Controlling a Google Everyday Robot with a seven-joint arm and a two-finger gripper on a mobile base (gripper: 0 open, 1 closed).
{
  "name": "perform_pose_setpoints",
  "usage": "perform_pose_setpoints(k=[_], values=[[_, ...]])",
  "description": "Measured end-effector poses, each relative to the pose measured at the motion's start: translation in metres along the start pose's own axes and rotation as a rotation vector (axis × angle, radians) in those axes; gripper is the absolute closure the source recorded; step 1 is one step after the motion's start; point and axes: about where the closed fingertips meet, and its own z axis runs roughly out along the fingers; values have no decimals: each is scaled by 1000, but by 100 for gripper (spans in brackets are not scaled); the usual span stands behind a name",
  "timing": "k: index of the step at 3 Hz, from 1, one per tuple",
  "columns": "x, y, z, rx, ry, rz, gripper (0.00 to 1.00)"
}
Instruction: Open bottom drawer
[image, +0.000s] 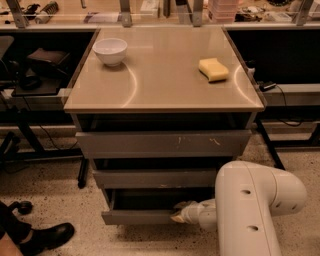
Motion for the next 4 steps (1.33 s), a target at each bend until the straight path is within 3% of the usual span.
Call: perform_pose_setpoints(k=[4], values=[[5,11,-6,-2,-11,7,100]])
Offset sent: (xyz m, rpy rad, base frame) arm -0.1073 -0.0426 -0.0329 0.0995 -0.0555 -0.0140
